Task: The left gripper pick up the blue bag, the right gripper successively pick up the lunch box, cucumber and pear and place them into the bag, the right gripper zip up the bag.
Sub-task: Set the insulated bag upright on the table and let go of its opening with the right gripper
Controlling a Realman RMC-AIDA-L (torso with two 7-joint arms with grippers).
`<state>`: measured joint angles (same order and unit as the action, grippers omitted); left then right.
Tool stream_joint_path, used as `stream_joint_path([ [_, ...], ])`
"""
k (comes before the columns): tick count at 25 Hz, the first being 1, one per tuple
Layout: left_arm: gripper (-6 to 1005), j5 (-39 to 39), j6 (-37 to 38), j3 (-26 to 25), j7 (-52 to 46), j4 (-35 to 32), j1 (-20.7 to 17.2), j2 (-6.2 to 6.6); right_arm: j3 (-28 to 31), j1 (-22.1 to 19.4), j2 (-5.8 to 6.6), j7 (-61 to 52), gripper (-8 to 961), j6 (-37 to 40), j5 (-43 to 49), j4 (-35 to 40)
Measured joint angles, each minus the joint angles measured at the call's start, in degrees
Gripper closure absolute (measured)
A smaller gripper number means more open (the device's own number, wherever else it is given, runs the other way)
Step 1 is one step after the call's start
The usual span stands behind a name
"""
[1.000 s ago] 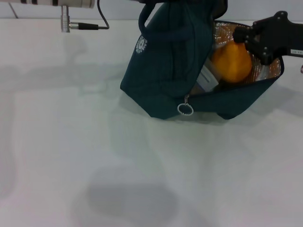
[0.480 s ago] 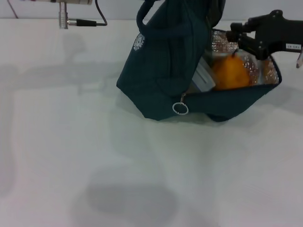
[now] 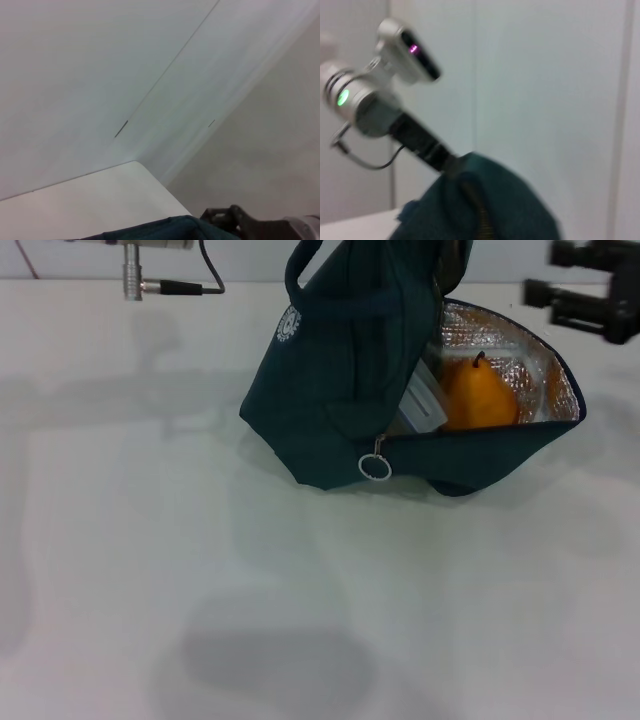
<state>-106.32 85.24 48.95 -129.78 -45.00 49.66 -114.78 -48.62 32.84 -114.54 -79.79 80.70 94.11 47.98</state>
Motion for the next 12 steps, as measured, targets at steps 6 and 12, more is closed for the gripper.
stream_joint_path([
  [6, 948, -0.12, 0.00, 0.00, 0.02, 0.00, -0.03, -0.05, 7.61, -5.02, -0.28, -1.47, 313, 0.10, -0.76, -1.77],
  [12, 948, -0.02, -0.07, -0.06, -0.07, 0.00, -0.35, -0.26, 10.73, -6.56, 0.03, -2.41, 116, -0.39, -1.68, -13.35],
])
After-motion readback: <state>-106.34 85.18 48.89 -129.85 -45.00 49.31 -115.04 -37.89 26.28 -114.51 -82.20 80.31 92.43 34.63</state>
